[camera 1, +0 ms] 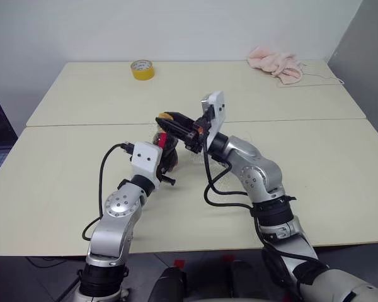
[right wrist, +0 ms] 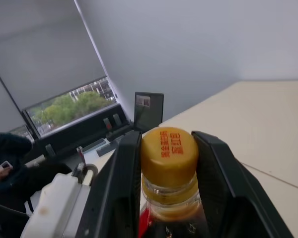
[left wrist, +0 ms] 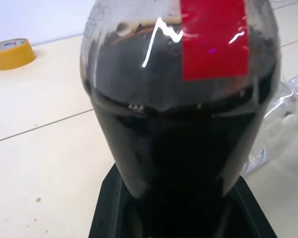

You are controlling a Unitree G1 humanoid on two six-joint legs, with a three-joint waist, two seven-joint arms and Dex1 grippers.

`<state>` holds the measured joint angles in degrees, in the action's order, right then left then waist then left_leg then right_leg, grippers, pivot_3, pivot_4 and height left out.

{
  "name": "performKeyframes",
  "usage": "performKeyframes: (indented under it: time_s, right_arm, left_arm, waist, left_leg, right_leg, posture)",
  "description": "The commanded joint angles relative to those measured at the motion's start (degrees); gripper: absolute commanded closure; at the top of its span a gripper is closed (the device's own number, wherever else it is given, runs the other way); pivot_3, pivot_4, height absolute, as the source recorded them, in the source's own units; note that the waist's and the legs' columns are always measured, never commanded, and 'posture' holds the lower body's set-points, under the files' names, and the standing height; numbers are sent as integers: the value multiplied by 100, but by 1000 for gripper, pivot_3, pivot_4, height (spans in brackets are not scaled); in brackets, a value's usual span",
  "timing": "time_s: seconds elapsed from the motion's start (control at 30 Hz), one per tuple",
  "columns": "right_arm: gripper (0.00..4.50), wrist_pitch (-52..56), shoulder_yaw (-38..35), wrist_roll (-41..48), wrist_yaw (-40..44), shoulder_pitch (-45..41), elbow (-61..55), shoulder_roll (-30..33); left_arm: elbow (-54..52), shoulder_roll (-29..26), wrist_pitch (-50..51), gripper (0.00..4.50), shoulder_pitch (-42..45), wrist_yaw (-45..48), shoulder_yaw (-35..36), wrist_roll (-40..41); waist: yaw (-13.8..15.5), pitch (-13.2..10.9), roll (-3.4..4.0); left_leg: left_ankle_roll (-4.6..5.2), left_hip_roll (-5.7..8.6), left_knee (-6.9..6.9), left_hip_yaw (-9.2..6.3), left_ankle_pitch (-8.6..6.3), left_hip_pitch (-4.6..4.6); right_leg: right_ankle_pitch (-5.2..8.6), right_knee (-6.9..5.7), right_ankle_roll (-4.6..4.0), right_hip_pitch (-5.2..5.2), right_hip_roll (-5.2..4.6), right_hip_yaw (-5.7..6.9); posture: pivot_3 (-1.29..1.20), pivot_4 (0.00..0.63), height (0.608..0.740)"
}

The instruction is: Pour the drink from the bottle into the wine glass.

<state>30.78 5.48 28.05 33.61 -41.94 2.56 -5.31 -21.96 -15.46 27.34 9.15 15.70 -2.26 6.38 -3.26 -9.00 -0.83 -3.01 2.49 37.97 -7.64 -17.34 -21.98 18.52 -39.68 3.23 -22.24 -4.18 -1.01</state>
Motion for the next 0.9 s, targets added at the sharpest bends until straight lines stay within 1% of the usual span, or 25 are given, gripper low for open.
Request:
performKeyframes:
  time_s: [0.03,0.17,0.33,0.43,0.5,0.6,0.73,0.8,0.9]
  right_arm:
    - [3268,193,-110,358,-58,-99,-324,-171]
    - [3270,429,-246,537,-273,-85,-398,-243]
    - [3270,-271,129,-391,-402,-21,-759,306]
    - [3270,-385,151,-550,-413,75,-1074,595]
    - [3270,-280,0,-541,-396,280,-1638,995]
    - [3271,64,-345,-318,-360,872,-2571,1669]
    - [3271,471,-723,-52,-566,1704,-3371,2170]
    - [3271,505,-907,-130,-698,2251,-3596,2371]
    - [3271,169,-1146,-552,-822,3413,-3614,2655]
  left_arm:
    - [-167,15,-88,3762,54,30,-46,1]
    - [-182,11,-80,3762,53,18,-57,3]
    - [-193,9,-73,3762,50,1,-53,-3]
    - [-214,8,-66,3762,36,-4,-58,-5]
    - [-221,9,-81,3762,29,2,-47,7]
    - [-240,25,-140,3762,-7,48,-17,80]
    - [-298,54,-200,3762,-74,100,21,180]
    - [-302,62,-228,3762,-87,132,48,214]
    - [-266,76,-290,3762,-95,181,58,257]
  waist:
    - [0,0,0]
    - [0,0,0]
    - [7,0,1]
    - [2,0,0]
    - [5,0,0]
    - [60,0,-1]
    - [89,0,-1]
    - [93,0,0]
    - [146,0,-2]
  left_leg:
    - [0,0,0,0,0,0]
    - [0,-1,0,-1,0,0]
    - [0,2,1,-1,0,0]
    - [0,2,2,1,0,0]
    - [0,1,0,0,0,-1]
    - [0,3,2,-1,0,-5]
    - [1,1,2,3,0,-4]
    - [2,-4,-2,5,-1,-2]
    - [3,-2,-1,3,-1,-1]
  right_leg:
    - [0,0,0,0,0,0]
    - [0,-3,0,0,0,1]
    - [0,-2,0,0,0,0]
    - [0,-2,0,0,-1,0]
    - [0,-2,0,-1,-1,1]
    - [0,7,0,3,-3,2]
    - [0,12,0,7,-2,-1]
    - [0,10,0,6,3,-2]
    - [0,11,0,13,3,0]
  posture:
    - [0,150,740]
    - [0,150,740]
    - [0,150,740]
    - [0,150,740]
    - [0,150,740]
    - [0,150,740]
    - [0,150,740]
    - [0,150,740]
    - [0,150,740]
